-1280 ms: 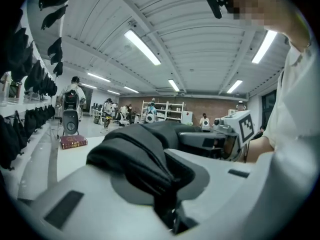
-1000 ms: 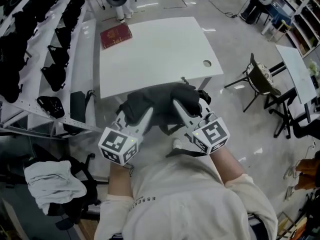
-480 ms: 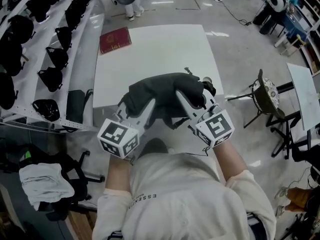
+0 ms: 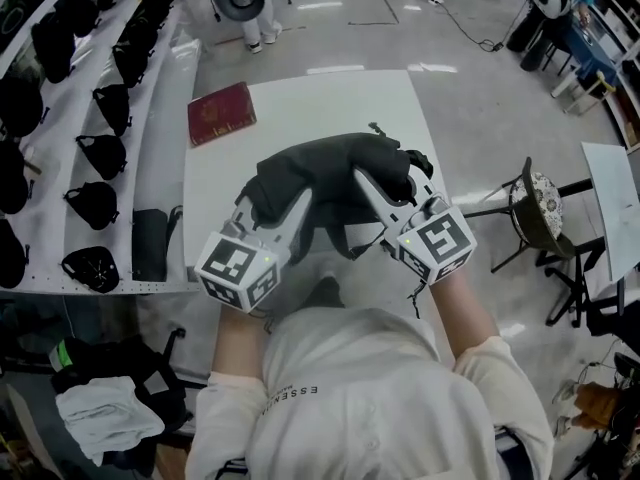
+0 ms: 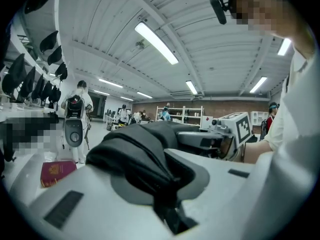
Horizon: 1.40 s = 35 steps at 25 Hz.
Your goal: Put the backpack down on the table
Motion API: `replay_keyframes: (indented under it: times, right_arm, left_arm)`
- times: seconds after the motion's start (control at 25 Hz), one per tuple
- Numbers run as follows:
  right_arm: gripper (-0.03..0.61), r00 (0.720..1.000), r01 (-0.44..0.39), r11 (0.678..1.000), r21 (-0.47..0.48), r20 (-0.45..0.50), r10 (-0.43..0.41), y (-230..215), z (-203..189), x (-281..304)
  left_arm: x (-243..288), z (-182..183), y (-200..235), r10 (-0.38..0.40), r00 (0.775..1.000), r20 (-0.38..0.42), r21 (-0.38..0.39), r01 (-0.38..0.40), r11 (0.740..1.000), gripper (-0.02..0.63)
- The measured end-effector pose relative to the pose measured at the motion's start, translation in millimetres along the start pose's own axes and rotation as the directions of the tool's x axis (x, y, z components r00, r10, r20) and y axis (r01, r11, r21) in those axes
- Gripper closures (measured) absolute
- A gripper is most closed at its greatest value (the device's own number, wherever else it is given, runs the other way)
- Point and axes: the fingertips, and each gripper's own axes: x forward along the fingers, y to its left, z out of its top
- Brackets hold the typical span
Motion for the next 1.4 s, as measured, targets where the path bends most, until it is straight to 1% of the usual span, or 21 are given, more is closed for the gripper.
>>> replay_keyframes:
  times: [0.24,0.4,0.52,0.64,1.0,1.16,1.28,1.4]
  right_arm:
    - [0.508,1.000,0.005,1.000,-0.011,-0.001,-0.005,-55.1,3.4,55.1]
    - [0.508,1.000,0.009,1.000,0.008,0.001,-0.009,-89.2,3.1,91.0]
    - [0.508,1.000,0.012,1.000,0.021,0.009,-0.012,-110.7,1.2,116.1]
    - [0.508,1.000,0.011,1.000,0.018,0.012,-0.012,-128.4,-2.3,137.5]
    - [0.506,1.000,-0.004,1.000,-0.006,-0.005,0.004,-173.4,-22.4,200.5]
    - [0.506,1.000,-0.013,1.000,0.000,-0.010,0.013,-185.3,-34.7,226.7]
    - [0.506,1.000,-0.020,1.000,0.001,0.011,0.020,-189.4,-39.6,242.6]
    - [0.506,1.000,-0.015,1.000,0.005,0.017,0.015,-195.8,-42.1,248.8]
  left_arm:
    - [50.7,20.5,56.3,-0.017,1.000,0.001,0.005,0.017,1.000,0.557]
    - [82.3,31.7,92.6,-0.022,1.000,-0.011,0.032,0.022,0.999,0.557]
    - [102.7,37.6,118.2,-0.022,1.000,-0.015,0.049,0.023,0.999,0.556]
    - [121.1,39.0,140.1,-0.025,1.000,-0.012,0.045,0.025,0.999,0.556]
    - [167.9,31.7,203.1,-0.014,1.000,0.005,0.025,0.014,1.000,0.557]
    - [181.3,23.6,228.9,-0.004,1.000,0.002,0.015,0.004,1.000,0.557]
    - [187.0,19.9,244.4,0.008,1.000,0.002,0.032,-0.008,0.999,0.557]
    - [193.0,20.3,250.8,0.007,1.000,0.008,0.051,-0.008,0.999,0.557]
